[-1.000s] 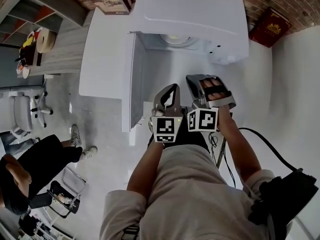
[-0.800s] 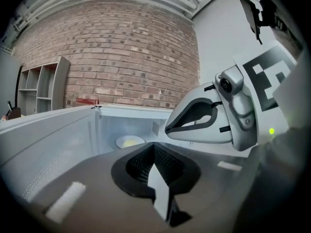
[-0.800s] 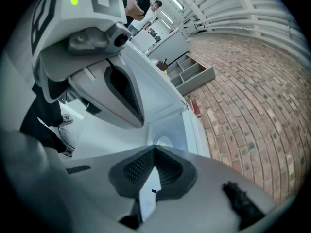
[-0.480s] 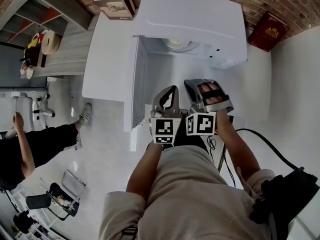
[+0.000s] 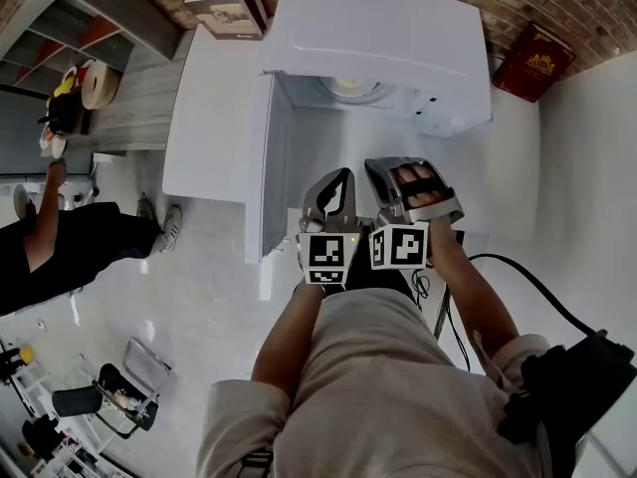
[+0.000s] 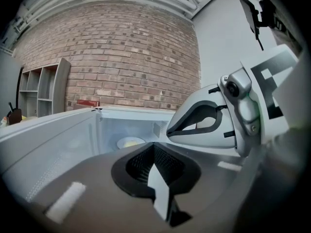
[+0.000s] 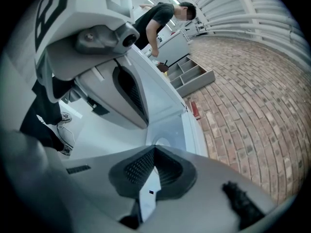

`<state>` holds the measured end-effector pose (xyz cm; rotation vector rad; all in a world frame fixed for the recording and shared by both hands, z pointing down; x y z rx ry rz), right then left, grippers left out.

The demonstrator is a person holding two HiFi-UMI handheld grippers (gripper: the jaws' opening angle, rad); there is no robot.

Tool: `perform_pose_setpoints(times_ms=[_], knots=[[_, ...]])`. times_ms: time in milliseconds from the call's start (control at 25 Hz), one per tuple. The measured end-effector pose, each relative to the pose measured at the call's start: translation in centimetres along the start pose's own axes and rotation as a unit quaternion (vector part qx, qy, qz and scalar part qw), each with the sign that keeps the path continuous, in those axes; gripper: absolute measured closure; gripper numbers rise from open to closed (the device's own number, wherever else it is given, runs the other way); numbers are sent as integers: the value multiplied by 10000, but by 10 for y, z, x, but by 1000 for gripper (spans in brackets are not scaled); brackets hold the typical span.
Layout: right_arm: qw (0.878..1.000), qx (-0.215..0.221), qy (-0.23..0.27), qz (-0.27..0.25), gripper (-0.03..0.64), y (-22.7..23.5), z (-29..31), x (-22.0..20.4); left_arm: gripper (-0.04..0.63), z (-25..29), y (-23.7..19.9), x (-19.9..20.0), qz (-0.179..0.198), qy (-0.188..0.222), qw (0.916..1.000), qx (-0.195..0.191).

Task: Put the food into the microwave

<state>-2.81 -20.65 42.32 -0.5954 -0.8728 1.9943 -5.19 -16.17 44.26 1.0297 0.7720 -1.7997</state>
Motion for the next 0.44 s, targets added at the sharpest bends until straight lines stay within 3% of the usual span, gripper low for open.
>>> perform_pose_setpoints(times_ms=[440], knots=[[10000, 12, 28, -42, 607, 1, -1, -4, 588, 3, 6, 1, 1, -21, 10000, -12]])
Point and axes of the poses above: the fingertips, and each gripper's own axes: z forward along the fingers, y to its right, x out of its top, the point moved 4 cm from there along -z, backward along the fingers, and after that the axes turned 11 degrees about -y, right-handed, at the moved point
